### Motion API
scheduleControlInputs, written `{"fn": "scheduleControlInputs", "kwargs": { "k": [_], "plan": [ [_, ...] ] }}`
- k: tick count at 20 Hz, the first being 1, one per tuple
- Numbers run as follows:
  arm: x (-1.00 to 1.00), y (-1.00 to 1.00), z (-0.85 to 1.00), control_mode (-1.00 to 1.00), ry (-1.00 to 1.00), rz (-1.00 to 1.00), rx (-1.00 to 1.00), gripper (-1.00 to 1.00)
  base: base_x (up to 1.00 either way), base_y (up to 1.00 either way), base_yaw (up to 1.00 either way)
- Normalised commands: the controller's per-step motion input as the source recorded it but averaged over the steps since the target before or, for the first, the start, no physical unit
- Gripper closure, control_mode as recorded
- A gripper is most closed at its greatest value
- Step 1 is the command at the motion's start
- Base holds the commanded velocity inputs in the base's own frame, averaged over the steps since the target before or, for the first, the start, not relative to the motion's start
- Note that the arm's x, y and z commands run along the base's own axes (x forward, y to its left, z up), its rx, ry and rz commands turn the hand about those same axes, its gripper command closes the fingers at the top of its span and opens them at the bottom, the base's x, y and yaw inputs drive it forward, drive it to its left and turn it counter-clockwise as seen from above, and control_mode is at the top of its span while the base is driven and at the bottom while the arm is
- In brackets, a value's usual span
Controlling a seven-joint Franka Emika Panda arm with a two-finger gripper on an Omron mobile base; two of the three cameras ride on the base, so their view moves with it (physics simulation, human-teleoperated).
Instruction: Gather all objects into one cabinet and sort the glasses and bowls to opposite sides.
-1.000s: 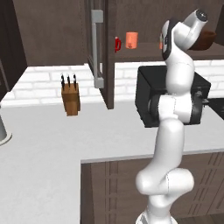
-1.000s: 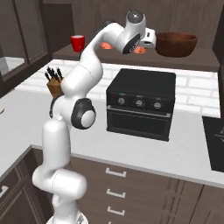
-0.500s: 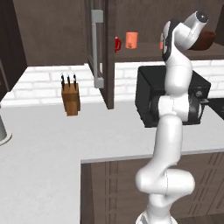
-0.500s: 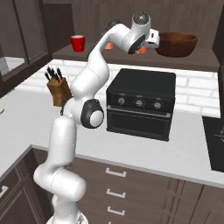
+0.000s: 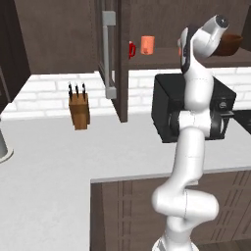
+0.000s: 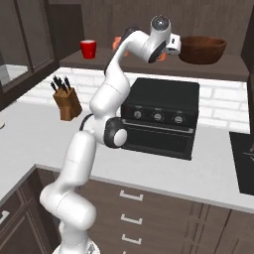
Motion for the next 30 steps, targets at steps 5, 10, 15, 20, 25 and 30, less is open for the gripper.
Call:
{"fn": "scheduleControlInputs", "kwargs": {
  "k": [5,10,15,20,25,30],
  "plan": [
    [0.03,0.0,0.0,-1.0,0.0,0.0,0.0,1.0,0.0,0.0,0.0],
    [-0.35,0.08,-0.18,-1.0,0.0,0.01,0.0,1.0,0.0,0.0,0.0],
    [-0.85,0.35,-0.24,-1.0,-0.03,0.06,0.01,1.0,0.0,0.0,0.0],
    [-0.8,0.77,-0.39,-1.0,-0.1,0.07,0.02,1.0,0.0,0.0,0.0],
    [-0.42,0.99,-0.47,-1.0,-0.14,0.08,0.02,1.0,0.0,0.0,0.0],
    [0.38,1.0,-0.2,-1.0,-0.21,0.04,0.0,1.0,0.0,0.0,0.0]
  ]
}}
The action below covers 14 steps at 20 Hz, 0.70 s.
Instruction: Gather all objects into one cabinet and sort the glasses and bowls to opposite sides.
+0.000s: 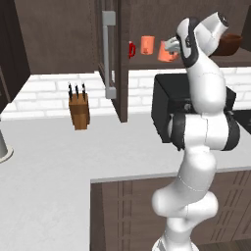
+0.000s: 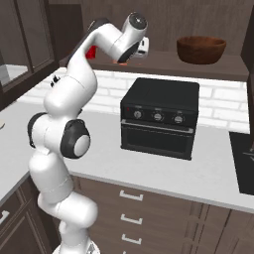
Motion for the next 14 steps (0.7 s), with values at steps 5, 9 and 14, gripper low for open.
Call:
{"fn": "scheduleControlInputs", "kwargs": {
  "k": [5,9,14],
  "plan": [
    [0.83,0.8,0.0,-1.0,-0.24,0.0,-0.02,1.0,0.0,0.0,0.0],
    [0.72,0.37,-0.05,-1.0,-0.03,0.0,-0.09,1.0,0.0,0.0,0.0],
    [0.98,0.08,0.0,-1.0,0.0,0.0,-0.15,1.0,0.0,0.0,0.0]
  ]
}}
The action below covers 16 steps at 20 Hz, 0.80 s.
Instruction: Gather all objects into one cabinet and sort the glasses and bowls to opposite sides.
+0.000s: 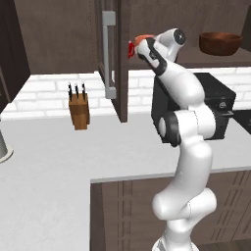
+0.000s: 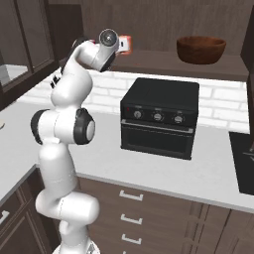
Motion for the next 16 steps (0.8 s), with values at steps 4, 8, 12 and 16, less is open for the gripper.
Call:
{"fn": "scheduleControlInputs", "kwargs": {
  "k": [4,8,12,16],
  "plan": [
    [0.35,0.03,-0.01,-1.0,0.07,0.0,-0.13,1.0,0.0,0.0,0.0],
    [0.02,0.0,-0.25,-1.0,0.16,0.0,-0.07,1.0,0.0,0.0,0.0],
    [-0.15,0.0,-0.31,-1.0,0.2,0.0,0.0,-1.0,0.0,0.0,0.0],
    [-0.39,0.0,-0.24,-1.0,0.1,0.0,0.0,-1.0,0.0,0.0,0.0]
  ]
}}
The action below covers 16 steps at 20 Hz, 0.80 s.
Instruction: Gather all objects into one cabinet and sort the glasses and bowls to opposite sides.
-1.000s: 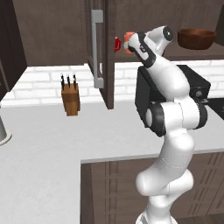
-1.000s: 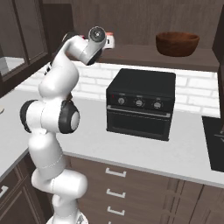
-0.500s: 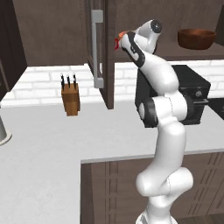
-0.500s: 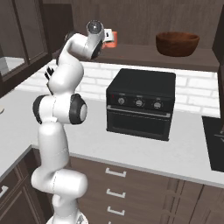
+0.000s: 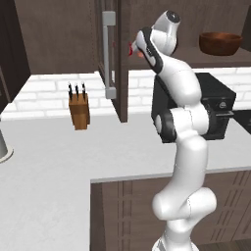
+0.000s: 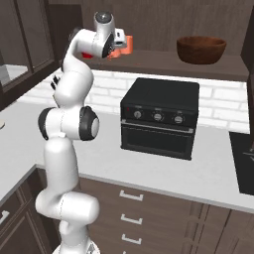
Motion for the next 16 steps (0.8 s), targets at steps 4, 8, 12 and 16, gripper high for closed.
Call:
{"fn": "scheduleControlInputs", "kwargs": {
  "k": [4,8,12,16],
  "plan": [
    [-0.37,0.0,-0.17,-1.0,0.03,0.0,0.01,-1.0,0.0,0.0,0.0],
    [-0.24,-0.01,0.0,-1.0,0.0,0.0,0.01,-1.0,0.0,0.0,0.0],
    [-0.68,-0.06,0.0,-1.0,-0.06,0.0,0.0,-1.0,0.0,0.0,0.0],
    [-1.0,-0.35,-0.24,-1.0,-0.14,-0.03,0.0,-1.0,0.0,0.0,0.0]
  ]
}}
